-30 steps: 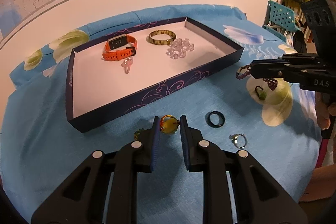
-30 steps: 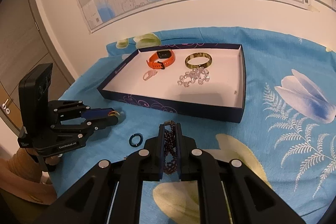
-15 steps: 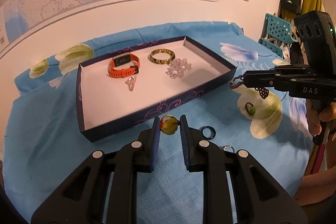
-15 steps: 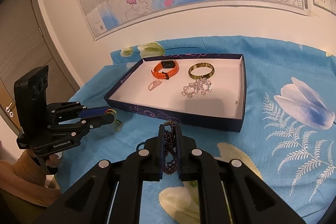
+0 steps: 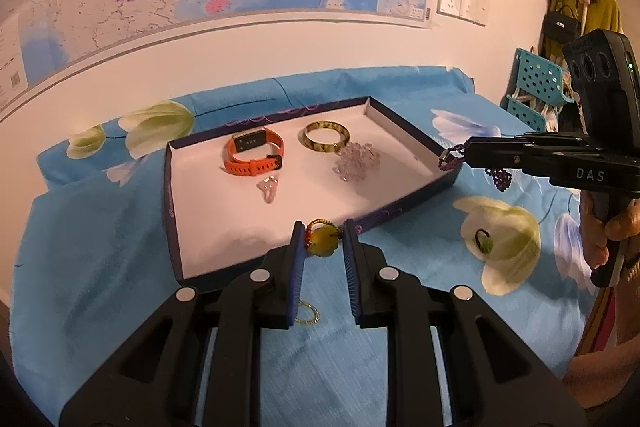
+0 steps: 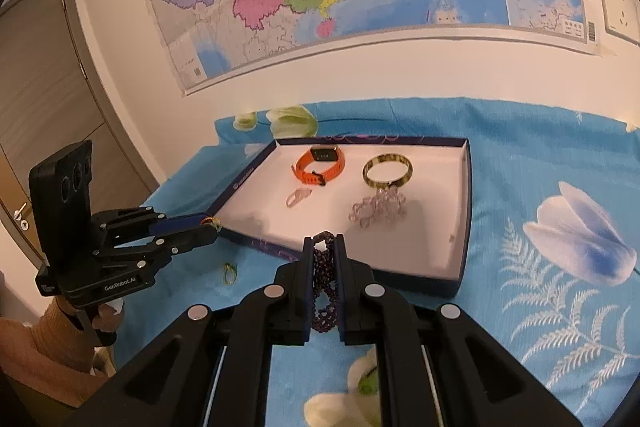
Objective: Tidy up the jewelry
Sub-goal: 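Carry the necklace in the right tool and amber ring in the left tool over the tray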
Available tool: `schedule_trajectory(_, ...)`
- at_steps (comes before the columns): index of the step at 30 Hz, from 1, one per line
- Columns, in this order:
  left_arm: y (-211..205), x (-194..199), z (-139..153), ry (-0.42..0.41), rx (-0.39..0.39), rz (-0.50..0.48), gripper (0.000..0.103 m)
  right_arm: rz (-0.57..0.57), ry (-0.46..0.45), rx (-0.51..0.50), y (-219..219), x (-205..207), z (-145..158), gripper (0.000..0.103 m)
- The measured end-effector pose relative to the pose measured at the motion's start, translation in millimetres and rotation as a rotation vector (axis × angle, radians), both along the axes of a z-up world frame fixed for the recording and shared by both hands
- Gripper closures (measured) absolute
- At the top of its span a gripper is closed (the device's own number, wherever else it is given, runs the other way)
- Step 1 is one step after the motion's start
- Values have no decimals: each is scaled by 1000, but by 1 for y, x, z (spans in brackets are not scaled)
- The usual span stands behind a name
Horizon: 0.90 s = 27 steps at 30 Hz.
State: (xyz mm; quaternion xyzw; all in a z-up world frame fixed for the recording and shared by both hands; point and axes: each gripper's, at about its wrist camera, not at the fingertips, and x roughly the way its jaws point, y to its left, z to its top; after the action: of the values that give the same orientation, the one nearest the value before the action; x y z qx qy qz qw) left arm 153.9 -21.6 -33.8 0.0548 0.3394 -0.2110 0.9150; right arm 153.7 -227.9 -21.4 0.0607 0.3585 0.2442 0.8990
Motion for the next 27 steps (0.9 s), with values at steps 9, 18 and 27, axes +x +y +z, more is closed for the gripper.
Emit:
schedule_trajectory(9, 1, 20, 4, -11, 5, 25, 84, 6, -21, -5, 7, 29, 9, 95)
schedule_trajectory(18, 5, 45, 3, -3, 11, 57, 84, -8, -3, -23, 12, 58, 1, 95)
schedule_trajectory(27, 6, 68, -9, 32, 19, 81, 84, -16, 30, -36, 18, 83, -13, 95)
